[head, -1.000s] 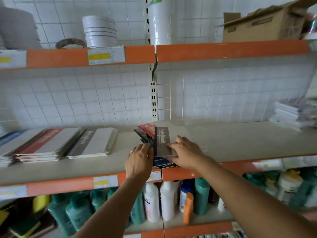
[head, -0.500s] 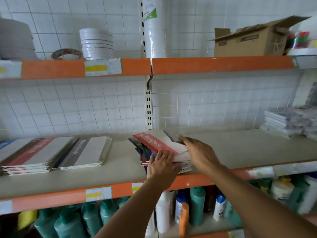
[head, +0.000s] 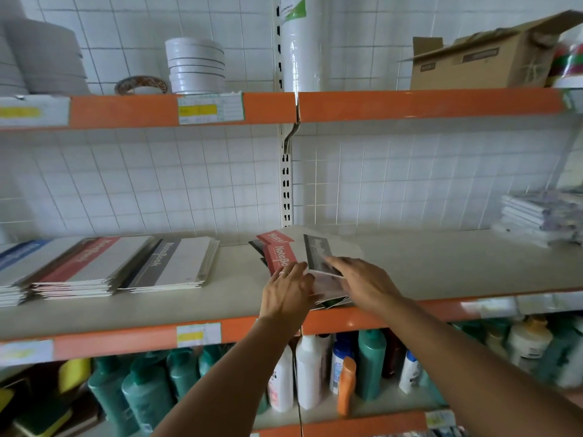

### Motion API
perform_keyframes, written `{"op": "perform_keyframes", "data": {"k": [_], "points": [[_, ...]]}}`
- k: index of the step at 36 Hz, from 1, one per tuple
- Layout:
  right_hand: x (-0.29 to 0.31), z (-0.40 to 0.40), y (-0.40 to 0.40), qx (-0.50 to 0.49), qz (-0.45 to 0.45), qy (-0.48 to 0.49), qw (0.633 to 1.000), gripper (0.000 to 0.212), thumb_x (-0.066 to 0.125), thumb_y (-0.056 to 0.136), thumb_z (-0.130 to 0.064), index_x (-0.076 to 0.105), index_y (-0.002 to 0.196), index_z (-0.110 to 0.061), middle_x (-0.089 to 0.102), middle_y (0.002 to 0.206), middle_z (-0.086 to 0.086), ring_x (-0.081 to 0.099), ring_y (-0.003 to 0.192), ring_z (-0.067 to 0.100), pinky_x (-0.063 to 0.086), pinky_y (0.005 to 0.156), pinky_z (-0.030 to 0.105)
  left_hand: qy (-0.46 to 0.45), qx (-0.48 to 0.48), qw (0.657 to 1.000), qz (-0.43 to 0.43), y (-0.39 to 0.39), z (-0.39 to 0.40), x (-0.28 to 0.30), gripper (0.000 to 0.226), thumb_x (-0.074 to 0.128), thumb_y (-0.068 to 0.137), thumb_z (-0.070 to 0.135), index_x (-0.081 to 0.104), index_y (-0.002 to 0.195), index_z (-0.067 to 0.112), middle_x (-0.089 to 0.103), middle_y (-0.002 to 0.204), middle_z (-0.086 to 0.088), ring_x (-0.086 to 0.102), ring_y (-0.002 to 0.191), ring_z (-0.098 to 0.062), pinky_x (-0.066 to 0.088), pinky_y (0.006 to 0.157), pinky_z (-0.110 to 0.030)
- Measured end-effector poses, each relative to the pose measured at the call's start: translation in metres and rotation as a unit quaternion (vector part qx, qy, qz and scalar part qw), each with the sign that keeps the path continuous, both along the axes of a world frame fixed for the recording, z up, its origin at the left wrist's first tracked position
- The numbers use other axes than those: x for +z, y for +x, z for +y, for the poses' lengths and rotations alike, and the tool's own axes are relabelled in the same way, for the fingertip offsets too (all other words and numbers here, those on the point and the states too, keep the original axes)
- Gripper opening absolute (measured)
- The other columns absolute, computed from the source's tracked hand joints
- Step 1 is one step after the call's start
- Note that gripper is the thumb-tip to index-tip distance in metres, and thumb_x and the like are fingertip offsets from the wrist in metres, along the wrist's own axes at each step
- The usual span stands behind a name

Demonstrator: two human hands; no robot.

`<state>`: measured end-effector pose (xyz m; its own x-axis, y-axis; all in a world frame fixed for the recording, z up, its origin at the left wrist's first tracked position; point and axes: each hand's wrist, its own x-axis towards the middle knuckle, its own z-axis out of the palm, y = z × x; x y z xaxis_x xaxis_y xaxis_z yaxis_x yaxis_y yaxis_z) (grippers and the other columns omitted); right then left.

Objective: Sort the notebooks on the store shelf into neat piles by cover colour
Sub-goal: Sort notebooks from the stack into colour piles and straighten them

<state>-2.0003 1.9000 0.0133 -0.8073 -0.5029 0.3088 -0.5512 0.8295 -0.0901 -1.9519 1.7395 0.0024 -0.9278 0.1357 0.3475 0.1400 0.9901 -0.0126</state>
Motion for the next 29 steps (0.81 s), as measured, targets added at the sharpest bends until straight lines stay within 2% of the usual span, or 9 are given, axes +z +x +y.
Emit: {"op": "perform_keyframes", "data": {"k": [4,10,13,16,21,29], "points": [[-0.003,0.000,0.006,0.002,-0.033,0.002,0.999,0.066,0.049,0.092,-0.003,0.026,0.150,-0.026,0.043,0.146,-0.002,0.044,0.126,0.018,0.042,0.092,0.028,-0.022,0.014,0.999,-0.020,0.008,0.003,0.002,0.034,0.043,0.100,0.022,0.043,0.133,0.020,0.053,0.133,-0.001,0.053,0.119,-0.020,0.047,0.089,-0.033],[0.012,0.006,0.011,-0.014,0.005,0.001,1.000,0.079,0.044,0.088,0.010,0.017,0.152,-0.027,0.041,0.146,-0.001,0.049,0.121,0.018,0.047,0.086,0.027,-0.058,0.053,0.996,-0.033,0.023,-0.009,0.007,0.035,0.043,0.100,0.020,0.036,0.134,0.019,0.044,0.126,-0.006,0.056,0.109,-0.025,0.051,0.079,-0.035],[0.020,0.005,0.013,-0.012,0.017,0.000,1.000,0.086,0.043,0.086,0.013,0.009,0.153,-0.029,0.030,0.154,-0.001,0.045,0.129,0.018,0.048,0.093,0.026,-0.053,0.078,0.995,-0.016,0.030,-0.025,0.009,0.040,0.040,0.100,0.015,0.035,0.139,0.023,0.044,0.129,-0.003,0.056,0.110,-0.023,0.049,0.076,-0.032],[0.024,-0.001,0.016,-0.001,0.021,0.001,1.000,0.088,0.041,0.087,0.014,0.006,0.152,-0.033,0.021,0.158,-0.002,0.040,0.135,0.017,0.048,0.096,0.026,-0.038,0.096,0.995,-0.001,0.041,-0.044,0.013,0.049,0.037,0.099,0.013,0.029,0.146,0.026,0.040,0.142,0.001,0.048,0.123,-0.021,0.047,0.086,-0.032],[0.025,-0.025,0.022,0.024,0.040,-0.019,0.999,0.083,0.041,0.088,0.013,0.015,0.151,-0.035,0.021,0.157,-0.007,0.034,0.139,0.012,0.040,0.103,0.023,-0.006,0.131,0.991,-0.008,0.064,-0.080,0.019,0.054,0.031,0.100,0.012,0.022,0.150,0.030,0.024,0.157,0.003,0.029,0.141,-0.017,0.033,0.108,-0.032],[0.030,-0.089,0.033,0.084,0.058,-0.029,0.994,0.083,0.039,0.088,0.015,0.017,0.151,-0.034,0.019,0.158,-0.008,0.030,0.140,0.011,0.040,0.102,0.026,0.012,0.174,0.984,0.019,0.095,-0.142,0.017,0.055,0.031,0.100,0.011,0.023,0.150,0.032,0.022,0.157,0.006,0.022,0.144,-0.013,0.025,0.108,-0.025]]}}
